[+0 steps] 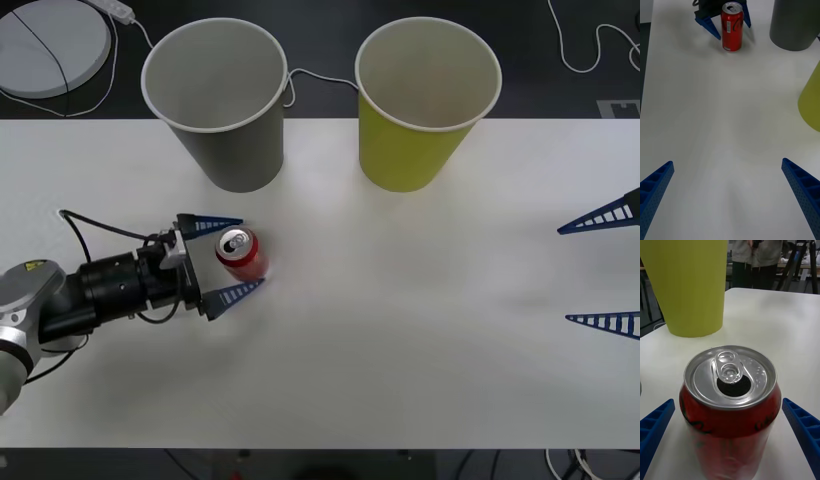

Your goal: Put the can into the green bin and the plastic bottle into the gray bin

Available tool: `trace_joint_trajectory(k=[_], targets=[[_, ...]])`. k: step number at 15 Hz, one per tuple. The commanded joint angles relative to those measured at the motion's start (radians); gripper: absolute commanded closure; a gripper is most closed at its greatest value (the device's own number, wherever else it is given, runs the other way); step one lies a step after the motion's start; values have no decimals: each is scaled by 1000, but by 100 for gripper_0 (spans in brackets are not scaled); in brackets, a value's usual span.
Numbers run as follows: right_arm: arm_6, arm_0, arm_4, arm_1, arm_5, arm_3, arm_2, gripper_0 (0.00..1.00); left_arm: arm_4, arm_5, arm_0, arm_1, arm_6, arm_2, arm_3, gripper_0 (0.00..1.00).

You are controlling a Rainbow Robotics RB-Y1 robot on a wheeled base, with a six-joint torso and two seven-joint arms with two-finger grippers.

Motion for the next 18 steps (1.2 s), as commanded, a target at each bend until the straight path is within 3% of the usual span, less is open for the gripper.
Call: trace_joint_trajectory(k=[1,3,4,5,6,7,14,18], targets=[[0,0,0,0,0,0,0,0,-10,11,-7,-18,4,0,0,0],[0,0,0,0,0,0,0,0,-12,14,-7,-22,5,1,0,0],[0,0,0,0,0,0,0,0,-12,14,-8,-21,7,0,0,27],[0,0,0,0,0,0,0,0,-12,14,-7,-22,7,0,0,76],[0,0,0,0,0,0,0,0,-13,14,-7,-22,7,0,0,94],[0,0,0,0,0,0,0,0,-13,14,-7,-22,7,0,0,100],[0,0,0,0,0,0,0,0,-10,14,-5,-24,28,4,-12,100],[0,0,0,0,0,0,0,0,-49,22,-5,25,79,4,-49,100]])
